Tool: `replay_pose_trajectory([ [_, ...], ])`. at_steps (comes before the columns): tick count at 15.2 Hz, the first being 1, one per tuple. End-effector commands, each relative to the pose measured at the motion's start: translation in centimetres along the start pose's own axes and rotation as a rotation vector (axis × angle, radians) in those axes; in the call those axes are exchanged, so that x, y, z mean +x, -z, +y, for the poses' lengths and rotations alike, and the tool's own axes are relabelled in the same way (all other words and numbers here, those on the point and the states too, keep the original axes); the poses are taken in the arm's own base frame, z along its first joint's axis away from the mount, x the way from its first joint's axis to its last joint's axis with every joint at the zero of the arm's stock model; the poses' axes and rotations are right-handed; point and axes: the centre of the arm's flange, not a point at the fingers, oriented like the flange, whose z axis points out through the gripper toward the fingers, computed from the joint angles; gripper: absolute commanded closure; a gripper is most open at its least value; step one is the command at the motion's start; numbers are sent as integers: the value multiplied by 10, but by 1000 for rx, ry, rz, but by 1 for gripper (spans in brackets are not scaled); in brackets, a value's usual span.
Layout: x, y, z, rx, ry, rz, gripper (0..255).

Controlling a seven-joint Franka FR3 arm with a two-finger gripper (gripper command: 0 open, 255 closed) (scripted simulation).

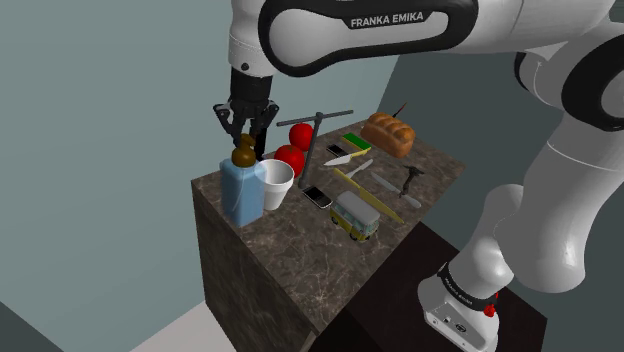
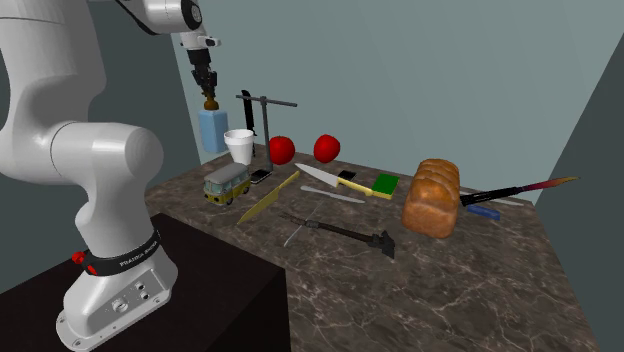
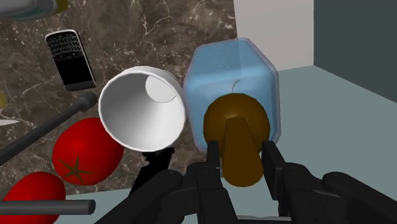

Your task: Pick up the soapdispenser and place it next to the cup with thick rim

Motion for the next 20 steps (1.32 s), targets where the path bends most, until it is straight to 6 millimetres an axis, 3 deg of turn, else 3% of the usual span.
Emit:
replay_pose_trajectory([
  [1,-1,-10,0,1,0,1,255],
  [6,-3,-37,0,1,0,1,255],
  [13,-3,-37,0,1,0,1,255],
  [14,-3,-37,0,1,0,1,0],
  [19,-3,-37,0,1,0,1,0],
  [20,-3,-23,1,1,0,1,0],
])
